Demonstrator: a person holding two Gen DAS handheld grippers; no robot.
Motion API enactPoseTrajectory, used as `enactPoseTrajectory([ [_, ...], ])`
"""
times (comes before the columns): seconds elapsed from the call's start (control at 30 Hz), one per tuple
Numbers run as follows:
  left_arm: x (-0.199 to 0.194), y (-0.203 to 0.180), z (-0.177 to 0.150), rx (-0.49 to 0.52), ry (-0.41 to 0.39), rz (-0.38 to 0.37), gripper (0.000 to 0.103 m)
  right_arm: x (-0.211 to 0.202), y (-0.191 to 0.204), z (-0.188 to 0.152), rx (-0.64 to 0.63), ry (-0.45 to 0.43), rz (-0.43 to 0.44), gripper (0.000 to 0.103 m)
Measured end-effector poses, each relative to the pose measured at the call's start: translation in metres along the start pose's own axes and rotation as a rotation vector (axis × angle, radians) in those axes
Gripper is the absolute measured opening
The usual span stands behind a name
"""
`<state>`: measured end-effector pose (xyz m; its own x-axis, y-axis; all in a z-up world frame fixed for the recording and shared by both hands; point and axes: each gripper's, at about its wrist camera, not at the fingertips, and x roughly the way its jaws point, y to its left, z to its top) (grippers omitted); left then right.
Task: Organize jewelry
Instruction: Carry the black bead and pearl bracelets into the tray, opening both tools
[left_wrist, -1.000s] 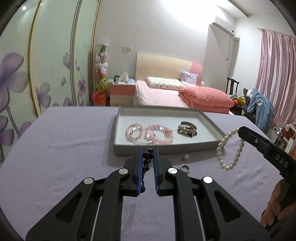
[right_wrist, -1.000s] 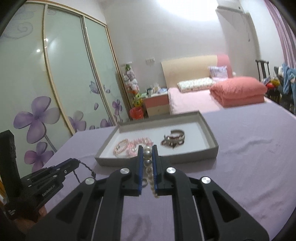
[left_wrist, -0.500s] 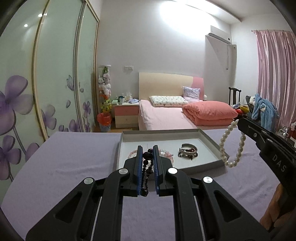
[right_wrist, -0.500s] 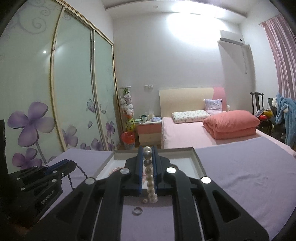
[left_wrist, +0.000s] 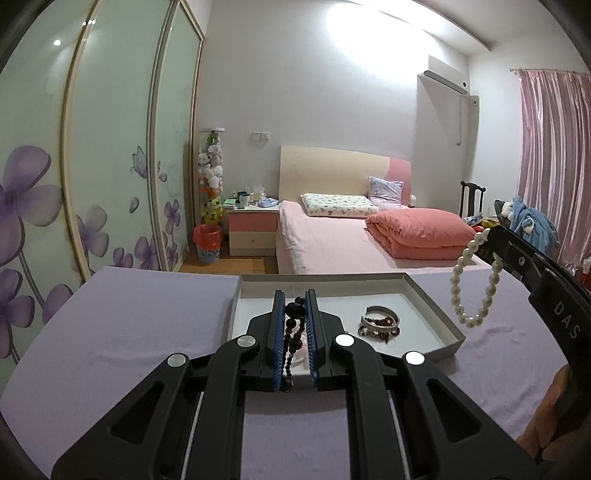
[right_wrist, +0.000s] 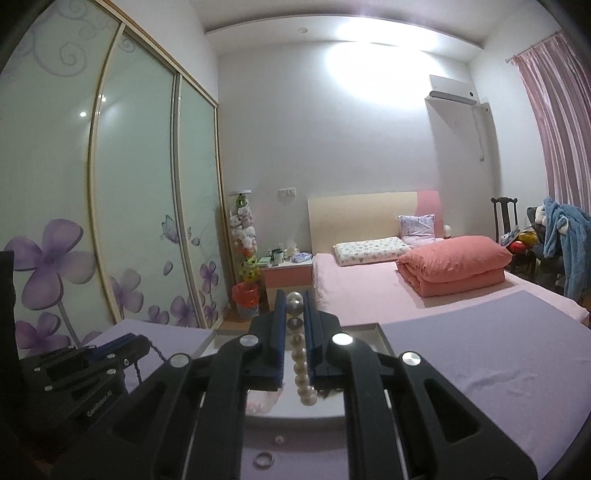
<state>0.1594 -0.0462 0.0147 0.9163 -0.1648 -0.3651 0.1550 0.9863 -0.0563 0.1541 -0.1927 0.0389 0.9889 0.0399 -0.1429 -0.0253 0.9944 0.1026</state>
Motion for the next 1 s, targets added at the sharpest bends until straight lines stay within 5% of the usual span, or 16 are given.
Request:
enactPoseTrajectory([
  [0.5,0.057,0.006,0.008,-0.036,0.074,-0.046,0.012,0.077,-0.014,-0.012,0.03,0.108,-0.006,0.01],
  [1.0,0.119,0.003,-0.002,-0.065,0.206,-0.094,0.012,0.167,-0.032,-0.037,0.123,0.331,0.039,0.011],
])
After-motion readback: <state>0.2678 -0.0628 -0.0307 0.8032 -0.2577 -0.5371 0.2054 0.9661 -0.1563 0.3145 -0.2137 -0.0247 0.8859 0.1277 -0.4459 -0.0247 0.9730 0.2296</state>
